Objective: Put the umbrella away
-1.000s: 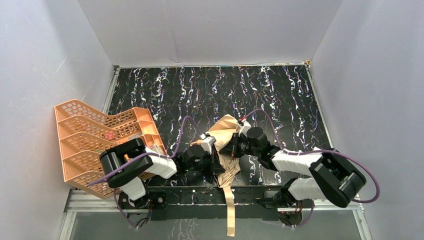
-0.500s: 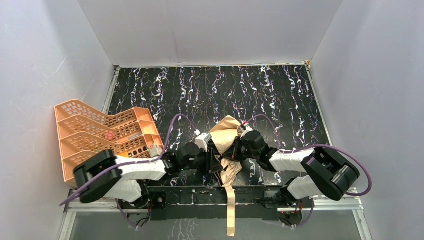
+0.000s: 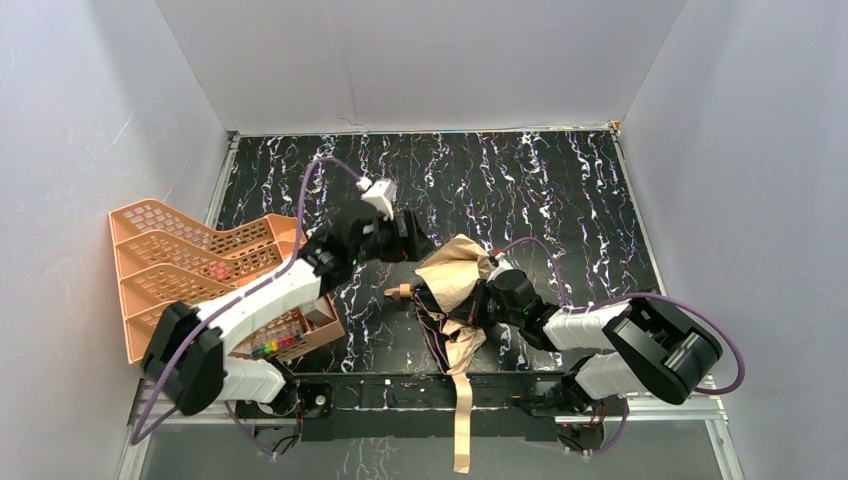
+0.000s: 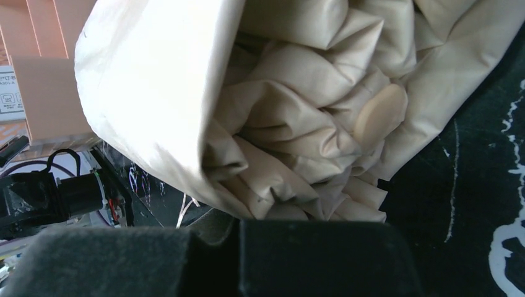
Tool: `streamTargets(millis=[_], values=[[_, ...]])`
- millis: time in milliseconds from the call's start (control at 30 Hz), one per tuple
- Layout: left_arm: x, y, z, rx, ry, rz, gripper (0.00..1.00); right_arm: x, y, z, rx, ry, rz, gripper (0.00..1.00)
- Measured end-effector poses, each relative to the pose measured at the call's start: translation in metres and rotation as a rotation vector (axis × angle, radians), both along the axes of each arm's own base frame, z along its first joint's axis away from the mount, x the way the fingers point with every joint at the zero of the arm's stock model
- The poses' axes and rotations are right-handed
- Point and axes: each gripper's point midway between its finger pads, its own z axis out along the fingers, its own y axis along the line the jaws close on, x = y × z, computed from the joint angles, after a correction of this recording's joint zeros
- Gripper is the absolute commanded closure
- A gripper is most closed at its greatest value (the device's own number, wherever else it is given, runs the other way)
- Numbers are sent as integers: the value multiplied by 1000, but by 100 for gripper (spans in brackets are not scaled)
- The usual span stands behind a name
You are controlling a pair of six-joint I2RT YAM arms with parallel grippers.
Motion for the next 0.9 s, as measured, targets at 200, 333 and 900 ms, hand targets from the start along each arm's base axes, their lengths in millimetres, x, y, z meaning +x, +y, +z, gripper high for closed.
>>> streamTargets(millis=[200,333,900], values=[[62,-30,0,95,14,-116,2,0,0,0,0,1,-3,100],[87,-63,-11,149,26,-256,2,0,-1,1,-1,1,-4,100],[79,-106,-84,289,234,-481,60,0,-1,1,-2,0,-5,100]])
